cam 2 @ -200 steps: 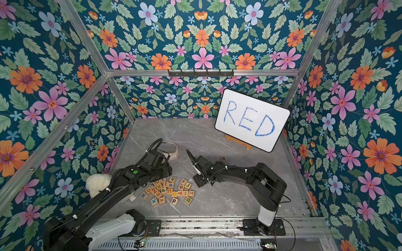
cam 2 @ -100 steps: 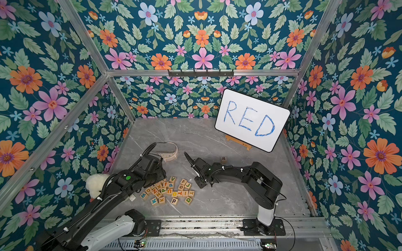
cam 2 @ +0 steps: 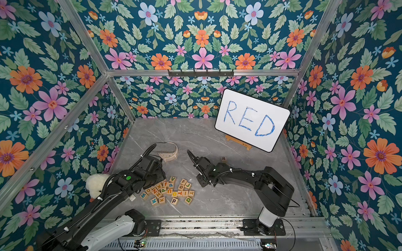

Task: Assemble the uppercase word "red" with letter blocks
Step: Pick up the letter block from the center of the board, then place the letter block at the center of the board.

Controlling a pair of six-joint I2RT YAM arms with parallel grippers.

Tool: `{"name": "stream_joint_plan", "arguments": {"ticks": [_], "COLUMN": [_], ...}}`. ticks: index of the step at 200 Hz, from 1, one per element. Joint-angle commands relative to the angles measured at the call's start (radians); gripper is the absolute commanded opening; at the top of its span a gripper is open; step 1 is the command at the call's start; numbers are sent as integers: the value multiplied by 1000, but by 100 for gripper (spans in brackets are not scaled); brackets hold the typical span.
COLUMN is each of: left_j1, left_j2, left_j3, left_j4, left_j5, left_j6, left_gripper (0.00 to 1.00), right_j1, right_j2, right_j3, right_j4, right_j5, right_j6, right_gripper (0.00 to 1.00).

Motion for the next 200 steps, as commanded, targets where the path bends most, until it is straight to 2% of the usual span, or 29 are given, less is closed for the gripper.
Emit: {"name": "stream_joint_plan", "arguments": {"ticks": [1, 23, 59, 85, 112, 136, 200], "left_j1": [-1, -2, -16, -68, -145, -202, -222], "left_j2": [15, 40, 99, 146, 202, 238, 194], "left_j3": [7, 1, -17, -13, -13, -4, -41], "left_j4": [88, 156, 310, 392, 453, 432, 438], "left_j5": [31, 77, 186, 226, 283, 260, 236], "left_j6": [20, 29, 46, 71, 101, 98, 72], "left_gripper": [65, 64, 63, 63, 64, 64, 65], "right_j1": [-24, -103, -287, -418, -474, -482, -506], "right_j2": [-97, -201, -346, -401, -339, -243, -68], "right_j3": [5, -6, -17, -66, -49, -8, 24], "right_j4": [-117, -205, -332, -313, -290, -257, -126], "right_j5": [125, 140, 80, 22, 3, -12, 12], "right_j6": [103, 175, 215, 219, 204, 207, 231], "right_gripper": [20, 19, 21, 22, 23, 23, 23]}}
